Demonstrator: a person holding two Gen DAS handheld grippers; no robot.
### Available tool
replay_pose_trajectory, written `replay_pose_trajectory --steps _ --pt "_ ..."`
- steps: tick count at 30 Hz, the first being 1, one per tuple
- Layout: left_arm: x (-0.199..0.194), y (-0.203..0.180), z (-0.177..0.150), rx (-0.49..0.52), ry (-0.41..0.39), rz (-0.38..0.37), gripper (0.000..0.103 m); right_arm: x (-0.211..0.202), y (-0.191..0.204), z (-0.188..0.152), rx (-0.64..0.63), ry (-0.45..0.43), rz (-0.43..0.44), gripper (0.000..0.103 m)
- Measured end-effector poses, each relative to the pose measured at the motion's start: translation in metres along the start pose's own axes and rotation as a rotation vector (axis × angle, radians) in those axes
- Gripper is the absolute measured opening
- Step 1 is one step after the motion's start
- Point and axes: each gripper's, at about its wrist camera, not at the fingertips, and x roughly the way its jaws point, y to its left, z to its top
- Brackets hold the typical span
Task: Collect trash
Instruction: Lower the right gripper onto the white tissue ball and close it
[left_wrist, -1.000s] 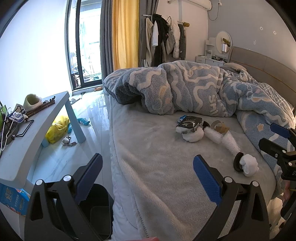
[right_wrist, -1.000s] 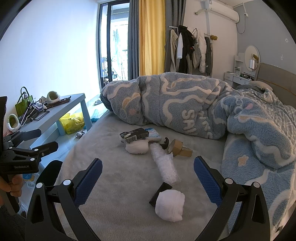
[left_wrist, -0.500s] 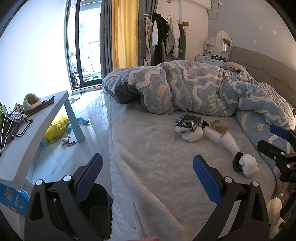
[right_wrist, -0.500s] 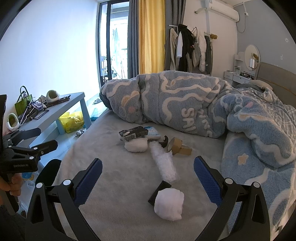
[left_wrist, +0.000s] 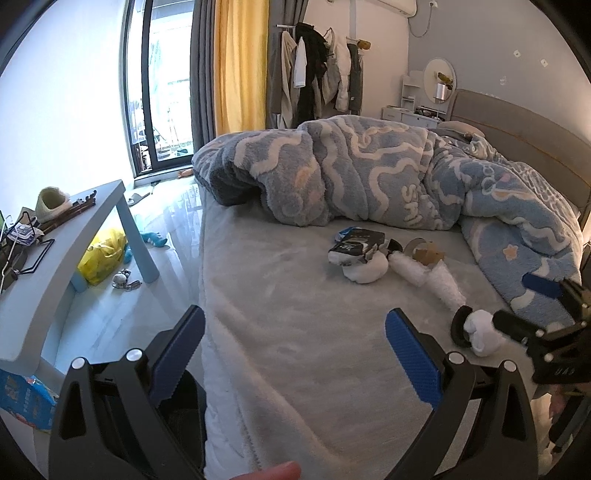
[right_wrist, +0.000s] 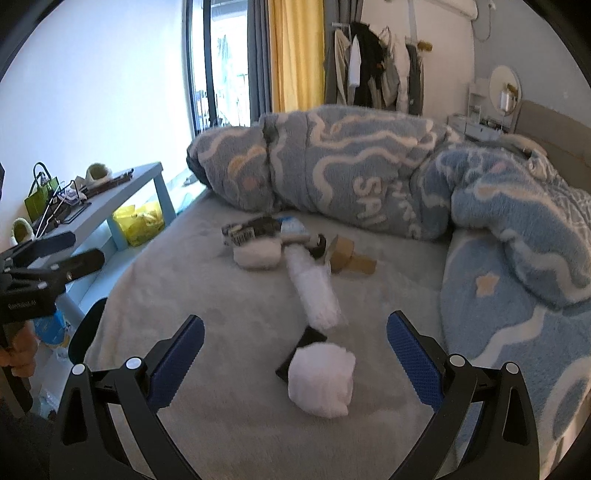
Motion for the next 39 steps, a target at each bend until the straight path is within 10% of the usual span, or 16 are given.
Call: replay_pose_trajectory --steps 20,39 --pt "0.019 -0.051 0.001 0.035 0.039 -0.170 0.095 0.039 -0.042 -0.031 0.152 0.168 0.109 0.047" --pt "0.040 -0.125 -0.018 0.208 0.090 -0.281 0.064 0.003 -0.087 -0.019 0.209 0.056 0.089 0.046"
